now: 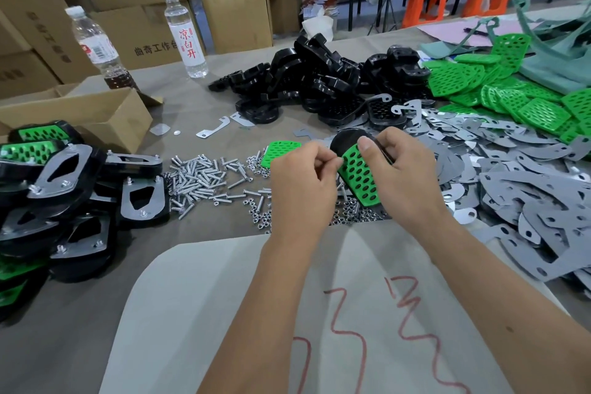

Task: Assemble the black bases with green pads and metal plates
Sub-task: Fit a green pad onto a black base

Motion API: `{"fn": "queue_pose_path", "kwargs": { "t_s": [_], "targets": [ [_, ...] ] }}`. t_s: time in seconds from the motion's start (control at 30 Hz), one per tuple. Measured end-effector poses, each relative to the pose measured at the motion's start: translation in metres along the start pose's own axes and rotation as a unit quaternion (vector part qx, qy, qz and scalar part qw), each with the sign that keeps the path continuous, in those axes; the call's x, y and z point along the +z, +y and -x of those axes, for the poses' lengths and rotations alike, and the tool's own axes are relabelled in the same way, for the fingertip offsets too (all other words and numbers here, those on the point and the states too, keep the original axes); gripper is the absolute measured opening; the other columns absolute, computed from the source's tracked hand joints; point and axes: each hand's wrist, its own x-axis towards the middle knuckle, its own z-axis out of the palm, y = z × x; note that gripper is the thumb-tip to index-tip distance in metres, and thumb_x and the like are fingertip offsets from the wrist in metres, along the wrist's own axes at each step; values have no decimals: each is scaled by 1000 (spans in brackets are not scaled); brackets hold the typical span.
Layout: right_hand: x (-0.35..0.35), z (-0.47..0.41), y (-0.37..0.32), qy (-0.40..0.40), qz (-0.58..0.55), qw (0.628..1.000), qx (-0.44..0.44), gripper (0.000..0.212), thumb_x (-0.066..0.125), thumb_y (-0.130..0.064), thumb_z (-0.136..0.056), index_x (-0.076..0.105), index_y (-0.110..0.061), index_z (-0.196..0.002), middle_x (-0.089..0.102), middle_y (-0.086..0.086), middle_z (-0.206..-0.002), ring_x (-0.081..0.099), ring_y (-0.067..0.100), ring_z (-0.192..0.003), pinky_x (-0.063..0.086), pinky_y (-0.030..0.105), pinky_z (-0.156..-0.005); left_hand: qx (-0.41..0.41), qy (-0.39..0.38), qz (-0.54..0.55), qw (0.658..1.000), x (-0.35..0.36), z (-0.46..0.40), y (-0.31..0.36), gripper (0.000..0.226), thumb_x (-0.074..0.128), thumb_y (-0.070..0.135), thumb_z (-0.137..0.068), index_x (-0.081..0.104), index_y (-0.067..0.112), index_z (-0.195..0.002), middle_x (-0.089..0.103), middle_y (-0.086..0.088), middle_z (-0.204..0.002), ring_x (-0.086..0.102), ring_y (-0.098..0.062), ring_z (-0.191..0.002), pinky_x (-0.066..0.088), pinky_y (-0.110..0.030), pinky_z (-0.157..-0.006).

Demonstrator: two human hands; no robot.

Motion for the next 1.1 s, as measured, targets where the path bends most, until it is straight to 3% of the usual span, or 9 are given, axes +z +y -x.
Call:
{"fn": "queue_pose_path", "kwargs": {
  "t_s": [0.17, 0.27, 0.4, 0.53, 0.63, 0.77, 0.87, 0.97, 1.1],
  "targets": [
    [0, 1, -1, -10, 13, 1000, -6, 36, 63, -34, -102, 58, -5, -81, 59, 12, -68, 49, 26, -63, 41, 40, -60, 66, -18, -73, 995, 2, 3, 6, 12, 74, 9, -87, 68, 10, -76, 65, 1, -69, 59, -21, -68, 49, -44, -69],
    [0, 1, 1, -13, -21, 1000, 15, 37, 63, -36, -101, 60, -4, -82, 58, 15, -68, 45, 20, -61, 40, 39, -59, -3, 2, -4, 1000, 3, 0, 4, 11, 77, 10, -86, 72, 11, -76, 67, 7, -66, 61, -12, -65, 52, -40, -69],
    [-2, 0, 2, 1, -35, 999, 28, 35, 62, -38, -101, 60, -13, -77, 48, -9, -56, 39, 7, -55, 33, 34, -57, 29, -21, -4, 999, 4, 1, 9, 10, 80, 12, -84, 74, 12, -76, 69, 5, -67, 64, -15, -64, 55, -39, -66],
    [-5, 0, -3, -3, -122, 992, 30, 39, 61, -46, -97, 62, -11, -80, 61, 20, -74, 53, 23, -64, 49, 52, -59, -148, -29, 240, 959, 2, -2, 8, 26, 89, 23, -80, 70, 19, -97, 66, 7, -61, 59, -11, -53, 49, -28, -53],
    [-6, 1, -5, -20, -148, 989, 6, 38, 61, -50, -95, 60, -17, -76, 59, 5, -67, 54, 16, -62, 46, 42, -54, -262, -106, 311, 907, -6, -4, 1, 43, 91, 34, -75, 68, 30, -111, 66, 8, -66, 56, -10, -56, 49, -29, -54],
    [-5, 2, -5, -47, -170, 984, 2, 33, 60, -43, -99, 63, -15, -81, 61, 3, -72, 57, 17, -66, 49, 44, -59, -262, -120, 343, 894, -5, -5, 2, 25, 83, 25, -86, 76, 14, -107, 77, -15, -87, 76, -26, -78, 62, -42, -70],
    [-5, 2, -7, -67, -205, 976, 34, 46, 50, -47, -104, 66, -5, -94, 65, 24, -85, 60, 25, -70, 53, 46, -56, -251, -50, 355, 899, -7, -9, 2, 11, 78, 16, -91, 76, 10, -99, 76, -18, -88, 75, -23, -74, 61, -34, -60],
    [-5, -1, -2, -61, 19, 998, 3, 34, 50, -42, -107, 64, -17, -89, 65, 10, -74, 59, 17, -62, 45, 33, -57, -284, 64, 328, 899, -15, -15, -6, 11, 77, 12, -92, 70, 11, -83, 71, -1, -67, 69, -10, -56, 53, -23, -47],
    [8, 5, -5, -190, 348, 916, -58, 26, 62, -51, -98, 61, -26, -94, 65, -6, -88, 60, 21, -87, 42, 35, -68, -307, 147, 313, 887, -21, -17, -17, 18, 79, 16, -92, 65, 12, -81, 59, 8, -55, 62, -4, -50, 55, -25, -49]
  ]
}}
